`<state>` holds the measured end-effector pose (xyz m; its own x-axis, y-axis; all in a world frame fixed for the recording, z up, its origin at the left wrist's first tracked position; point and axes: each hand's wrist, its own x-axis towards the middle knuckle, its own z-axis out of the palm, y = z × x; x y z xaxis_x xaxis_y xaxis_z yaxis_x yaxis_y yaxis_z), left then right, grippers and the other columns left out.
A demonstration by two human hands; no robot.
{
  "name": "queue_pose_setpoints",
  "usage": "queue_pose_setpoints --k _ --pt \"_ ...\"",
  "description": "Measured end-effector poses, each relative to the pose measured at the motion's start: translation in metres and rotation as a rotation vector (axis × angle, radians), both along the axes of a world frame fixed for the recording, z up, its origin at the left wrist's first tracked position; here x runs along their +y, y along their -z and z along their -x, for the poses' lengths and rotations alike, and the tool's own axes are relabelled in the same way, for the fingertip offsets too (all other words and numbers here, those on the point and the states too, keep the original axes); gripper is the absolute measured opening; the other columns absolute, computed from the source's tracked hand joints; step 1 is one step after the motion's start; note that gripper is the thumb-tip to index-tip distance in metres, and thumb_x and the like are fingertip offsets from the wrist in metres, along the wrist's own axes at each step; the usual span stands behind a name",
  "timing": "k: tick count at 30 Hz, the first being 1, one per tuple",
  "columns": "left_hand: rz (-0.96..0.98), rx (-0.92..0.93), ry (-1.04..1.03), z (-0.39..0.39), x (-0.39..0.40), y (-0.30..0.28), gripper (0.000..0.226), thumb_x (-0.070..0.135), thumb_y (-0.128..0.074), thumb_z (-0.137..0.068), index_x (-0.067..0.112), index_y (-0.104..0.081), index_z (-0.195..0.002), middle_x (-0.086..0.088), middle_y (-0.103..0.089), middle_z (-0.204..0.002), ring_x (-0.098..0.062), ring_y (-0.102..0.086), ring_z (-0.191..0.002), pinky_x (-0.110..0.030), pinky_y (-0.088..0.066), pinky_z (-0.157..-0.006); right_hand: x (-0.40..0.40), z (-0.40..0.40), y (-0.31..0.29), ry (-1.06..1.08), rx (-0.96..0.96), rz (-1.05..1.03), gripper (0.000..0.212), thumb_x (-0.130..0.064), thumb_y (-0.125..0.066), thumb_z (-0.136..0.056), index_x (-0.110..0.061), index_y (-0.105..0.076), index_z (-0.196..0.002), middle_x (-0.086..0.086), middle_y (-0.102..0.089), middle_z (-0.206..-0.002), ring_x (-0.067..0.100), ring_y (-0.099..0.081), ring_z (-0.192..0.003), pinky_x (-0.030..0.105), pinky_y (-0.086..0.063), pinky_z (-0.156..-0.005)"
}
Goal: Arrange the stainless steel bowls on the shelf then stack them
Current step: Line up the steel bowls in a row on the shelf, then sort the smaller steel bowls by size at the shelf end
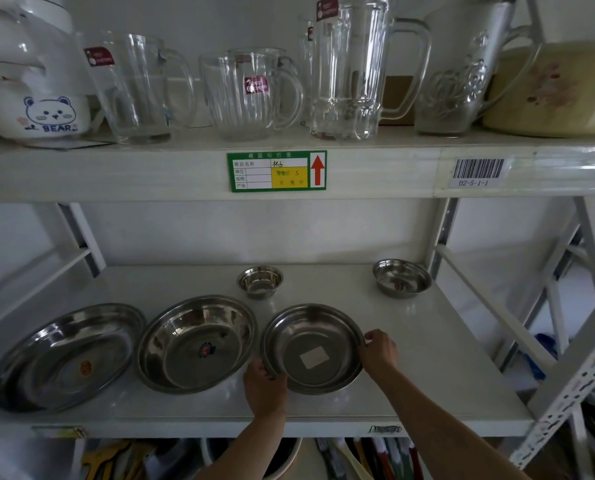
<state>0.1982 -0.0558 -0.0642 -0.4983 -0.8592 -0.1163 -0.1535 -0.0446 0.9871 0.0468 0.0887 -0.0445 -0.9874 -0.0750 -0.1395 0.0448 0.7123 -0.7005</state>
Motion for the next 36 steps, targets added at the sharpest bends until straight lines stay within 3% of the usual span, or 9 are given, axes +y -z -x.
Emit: queue_pose_setpoints --k 5,8,10,13,19,22,24,28,36 --pt "0.040 -0.040 0.053 0.001 -0.004 0.004 0.037 -0.008 -0.061 -0.075 0.026 -0.056 -0.064 -0.010 -0.067 -0.068 -0.034 -0.068 -0.071 -0.054 -0.058 -0.071 0.005 -0.001 -0.002 -0.008 -0.035 0.026 0.032 -0.010 -0.058 -0.084 -0.009 -0.062 -0.116 0.015 -0.066 -0.116 0.032 -0.062 -0.107 0.033 -0.048 -0.083" --pt "0.155 -0.102 0.083 0.004 -0.007 0.005 0.019 -0.003 -0.063 -0.072 0.016 -0.061 -0.068 -0.012 -0.068 -0.070 -0.033 -0.067 -0.070 -0.044 -0.058 -0.063 0.008 -0.003 -0.004 -0.011 -0.057 0.036 0.034 -0.011 -0.059 -0.082 -0.009 -0.060 -0.116 0.014 -0.066 -0.115 0.031 -0.062 -0.106 0.031 -0.048 -0.081" --pt "0.299 -0.191 0.069 0.004 -0.007 0.006 0.011 0.003 -0.069 -0.070 0.005 -0.064 -0.080 -0.015 -0.067 -0.083 -0.032 -0.062 -0.084 -0.036 -0.049 -0.065 0.009 -0.003 -0.004 -0.015 -0.064 0.050 0.035 -0.012 -0.060 -0.082 -0.009 -0.060 -0.117 0.015 -0.066 -0.116 0.031 -0.062 -0.107 0.032 -0.048 -0.083" --pt "0.396 -0.254 0.008 0.003 -0.003 0.004 0.034 0.013 -0.074 -0.073 0.002 -0.060 -0.102 -0.015 -0.058 -0.107 -0.032 -0.057 -0.098 -0.036 -0.045 -0.072 0.013 -0.002 -0.005 -0.016 -0.069 0.072 0.038 -0.017 -0.061 -0.085 -0.009 -0.059 -0.122 0.012 -0.066 -0.119 0.030 -0.061 -0.111 0.031 -0.046 -0.086" --pt "0.317 -0.101 0.046 0.014 0.001 -0.022 0.018 0.016 -0.071 -0.082 0.009 -0.060 -0.093 -0.003 -0.062 -0.085 -0.021 -0.059 -0.078 -0.019 -0.037 -0.057 0.021 0.005 -0.010 0.003 -0.055 0.111 0.042 -0.031 -0.064 -0.087 -0.009 -0.059 -0.123 0.010 -0.067 -0.120 0.028 -0.060 -0.114 0.032 -0.046 -0.091" --pt "0.229 -0.073 0.136 0.030 0.005 -0.028 0.017 0.026 -0.065 -0.088 0.010 -0.067 -0.085 -0.002 -0.063 -0.072 -0.023 -0.061 -0.071 -0.026 -0.043 -0.060 0.024 0.011 -0.015 0.007 -0.038 0.112 0.038 -0.033 -0.064 -0.087 -0.010 -0.063 -0.119 0.009 -0.067 -0.118 0.027 -0.061 -0.111 0.030 -0.046 -0.087" --pt "0.167 -0.094 0.211 0.042 0.007 -0.030 0.021 0.025 -0.058 -0.087 0.008 -0.068 -0.078 -0.004 -0.059 -0.063 -0.025 -0.056 -0.062 -0.030 -0.043 -0.062 0.026 0.015 -0.018 0.005 -0.041 0.126 0.034 -0.036 -0.065 -0.087 -0.011 -0.066 -0.111 0.007 -0.069 -0.110 0.026 -0.063 -0.104 0.028 -0.044 -0.079" --pt "-0.003 -0.142 0.339 0.062 0.019 -0.040 0.029 0.008 -0.059 -0.088 0.010 -0.059 -0.059 -0.005 -0.050 -0.047 -0.012 -0.040 -0.036 -0.018 -0.034 -0.037 0.030 0.024 -0.022 -0.018 -0.073 0.202 0.029 -0.035 -0.065 -0.088 -0.007 -0.069 -0.085 0.015 -0.071 -0.086 0.026 -0.062 -0.077 0.038 -0.052 -0.072" --pt "-0.096 -0.063 0.410 0.097 0.054 -0.064 0.019 0.018 -0.054 -0.094 0.012 -0.063 -0.078 -0.002 -0.052 -0.055 -0.009 -0.044 -0.041 -0.016 -0.034 -0.039 0.046 0.036 -0.021 0.002 -0.143 0.355 0.031 -0.034 -0.060 -0.092 -0.006 -0.066 -0.080 0.009 -0.066 -0.073 0.020 -0.057 -0.063 0.029 -0.045 -0.061"
